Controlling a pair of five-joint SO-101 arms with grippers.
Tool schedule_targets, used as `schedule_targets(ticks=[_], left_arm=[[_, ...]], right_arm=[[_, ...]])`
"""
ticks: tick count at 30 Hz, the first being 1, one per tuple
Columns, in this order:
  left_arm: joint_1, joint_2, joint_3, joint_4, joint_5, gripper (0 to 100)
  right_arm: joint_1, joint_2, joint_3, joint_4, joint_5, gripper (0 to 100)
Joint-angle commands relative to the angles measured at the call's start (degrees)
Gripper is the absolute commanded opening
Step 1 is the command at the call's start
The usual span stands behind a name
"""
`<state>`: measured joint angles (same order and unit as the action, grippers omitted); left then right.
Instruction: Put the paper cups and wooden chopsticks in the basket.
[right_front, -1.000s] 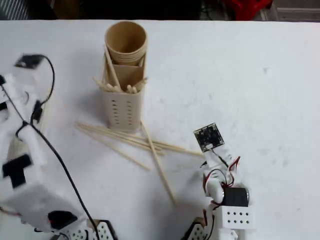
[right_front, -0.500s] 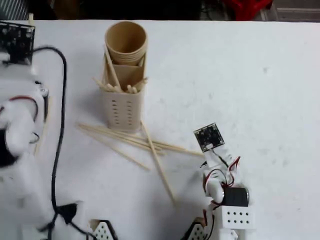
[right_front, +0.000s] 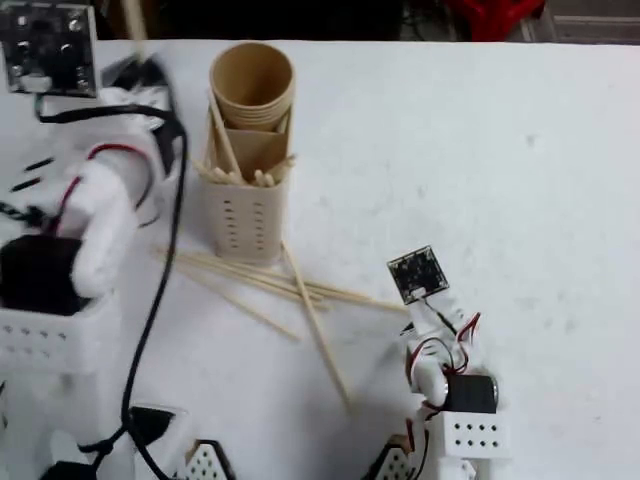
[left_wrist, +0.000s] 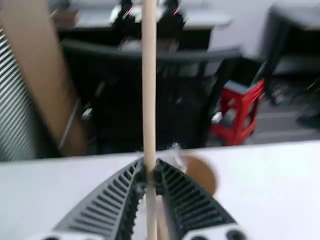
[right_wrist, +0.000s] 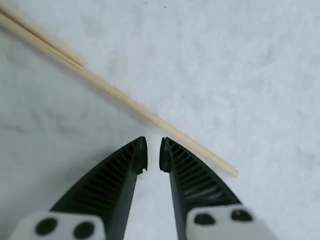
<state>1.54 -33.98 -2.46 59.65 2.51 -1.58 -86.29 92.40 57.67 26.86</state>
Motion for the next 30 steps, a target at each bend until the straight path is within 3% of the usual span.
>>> schedule_targets(ticks=[1,7,14,19,28,30], left_arm=[[4.88,3.91,-1.76,-10.81,3.43,2],[4.35,13.41,-1.76,-11.43,3.52,2],[3.91,14.29,-1.76,-7.21,3.16,3],[3.74,14.20,-2.11,-1.93,3.08,12],[-8.40,7.16,-3.60,2.55,2.90,12],[-12.97,3.74,-3.08,3.60,-0.70,11]], right_arm=[[0.22,-0.22,-0.18,-1.10,-0.09,5.9],[0.22,-0.22,-0.18,-1.10,-0.09,5.9],[0.22,-0.22,-0.18,-1.10,-0.09,5.9],[0.22,-0.22,-0.18,-1.10,-0.09,5.9],[0.22,-0.22,-0.18,-1.10,-0.09,5.9],[0.22,-0.22,-0.18,-1.10,-0.09,5.9]])
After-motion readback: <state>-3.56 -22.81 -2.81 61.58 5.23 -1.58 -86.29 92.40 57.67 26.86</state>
